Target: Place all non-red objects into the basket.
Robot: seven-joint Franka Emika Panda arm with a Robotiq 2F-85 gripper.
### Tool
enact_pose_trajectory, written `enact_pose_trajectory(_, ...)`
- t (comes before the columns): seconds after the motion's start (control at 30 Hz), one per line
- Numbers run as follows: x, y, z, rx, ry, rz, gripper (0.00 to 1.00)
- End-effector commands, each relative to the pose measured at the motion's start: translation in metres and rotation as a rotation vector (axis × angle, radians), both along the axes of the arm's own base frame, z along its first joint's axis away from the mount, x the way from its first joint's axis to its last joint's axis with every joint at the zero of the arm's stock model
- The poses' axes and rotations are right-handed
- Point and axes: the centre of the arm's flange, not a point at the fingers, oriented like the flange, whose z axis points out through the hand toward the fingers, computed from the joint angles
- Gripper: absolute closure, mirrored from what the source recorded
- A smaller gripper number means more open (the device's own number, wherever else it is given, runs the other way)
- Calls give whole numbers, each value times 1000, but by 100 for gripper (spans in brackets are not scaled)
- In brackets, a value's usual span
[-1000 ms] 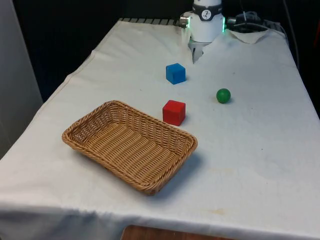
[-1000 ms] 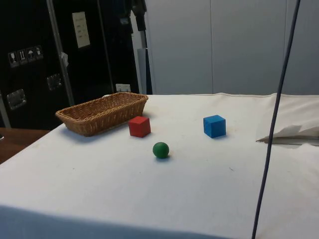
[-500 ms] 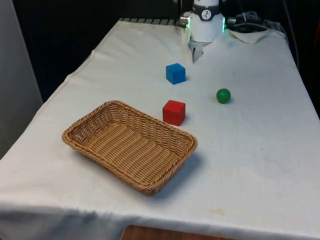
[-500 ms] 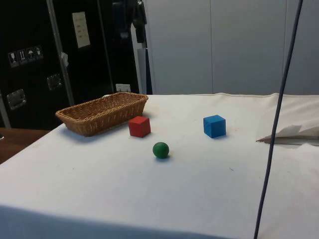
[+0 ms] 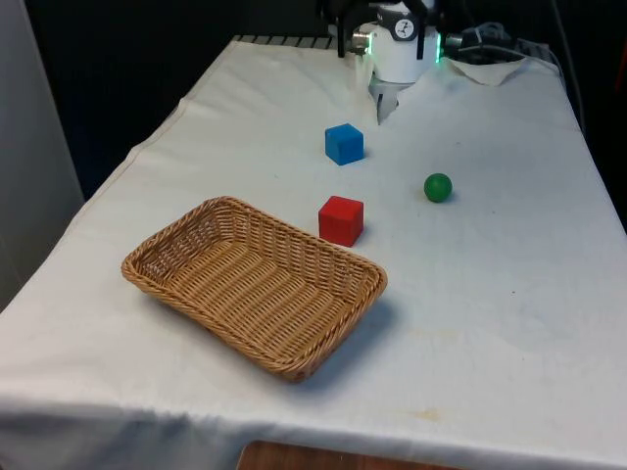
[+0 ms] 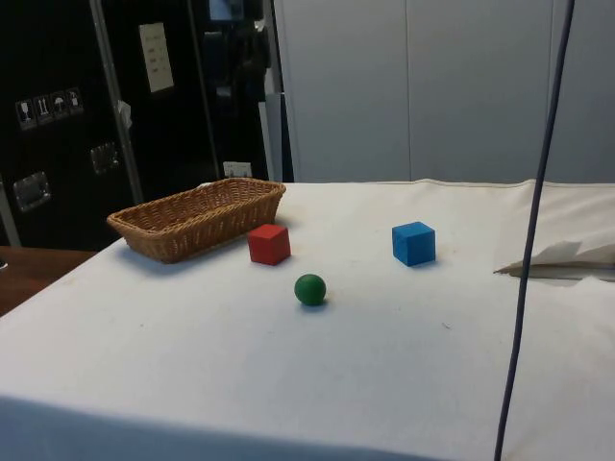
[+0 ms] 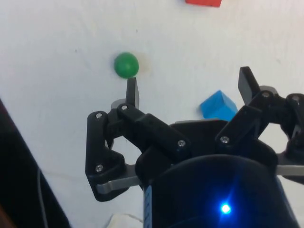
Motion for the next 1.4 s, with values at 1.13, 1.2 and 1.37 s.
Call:
enact_pose_trajectory(1.13,8,-34,-105,-64,-47,-136,0)
enact_pose_trajectory(1.2,9,-38,-110,-64,-47,-140,0)
enact_pose_trajectory(1.37,10,-43,-123,-68,-46,-152,0)
